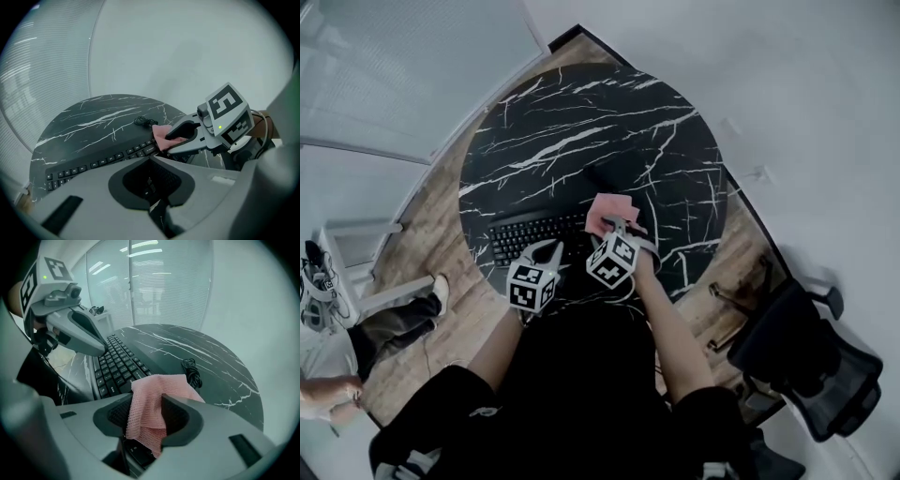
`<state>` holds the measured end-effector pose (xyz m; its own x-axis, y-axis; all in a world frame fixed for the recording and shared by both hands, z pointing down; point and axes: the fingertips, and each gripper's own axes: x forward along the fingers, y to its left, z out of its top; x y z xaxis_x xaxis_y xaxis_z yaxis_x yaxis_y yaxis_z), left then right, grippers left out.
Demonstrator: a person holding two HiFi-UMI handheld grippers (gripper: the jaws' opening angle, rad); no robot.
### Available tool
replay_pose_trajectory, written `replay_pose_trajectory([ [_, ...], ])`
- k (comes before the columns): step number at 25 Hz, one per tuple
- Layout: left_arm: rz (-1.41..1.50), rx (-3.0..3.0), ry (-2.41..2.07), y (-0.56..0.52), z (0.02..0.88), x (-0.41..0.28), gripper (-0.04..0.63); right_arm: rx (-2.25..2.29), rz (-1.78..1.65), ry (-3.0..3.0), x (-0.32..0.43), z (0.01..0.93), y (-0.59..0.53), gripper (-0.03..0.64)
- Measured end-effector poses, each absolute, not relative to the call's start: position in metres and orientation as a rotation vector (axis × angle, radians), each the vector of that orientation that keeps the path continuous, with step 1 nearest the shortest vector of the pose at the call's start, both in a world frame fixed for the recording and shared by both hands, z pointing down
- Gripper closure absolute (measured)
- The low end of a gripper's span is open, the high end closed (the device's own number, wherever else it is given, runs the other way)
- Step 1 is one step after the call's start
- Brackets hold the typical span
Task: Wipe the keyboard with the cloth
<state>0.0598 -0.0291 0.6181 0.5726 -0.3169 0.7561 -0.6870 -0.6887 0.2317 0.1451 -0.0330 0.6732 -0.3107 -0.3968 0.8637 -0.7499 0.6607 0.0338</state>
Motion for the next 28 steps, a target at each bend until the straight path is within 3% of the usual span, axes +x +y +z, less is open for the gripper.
replay_pose_trajectory([
  [18,1.015,2.301,-0.854,-0.008,0.607,0.114,0.597,1.025,0.605,-2.009,0.216,0.668,-0.025,0.465],
  [28,1.009,2.285,-0.931,0.013,0.591,0.11,0.597,1.139,0.692,-2.037,0.235,0.668,-0.019,0.468],
])
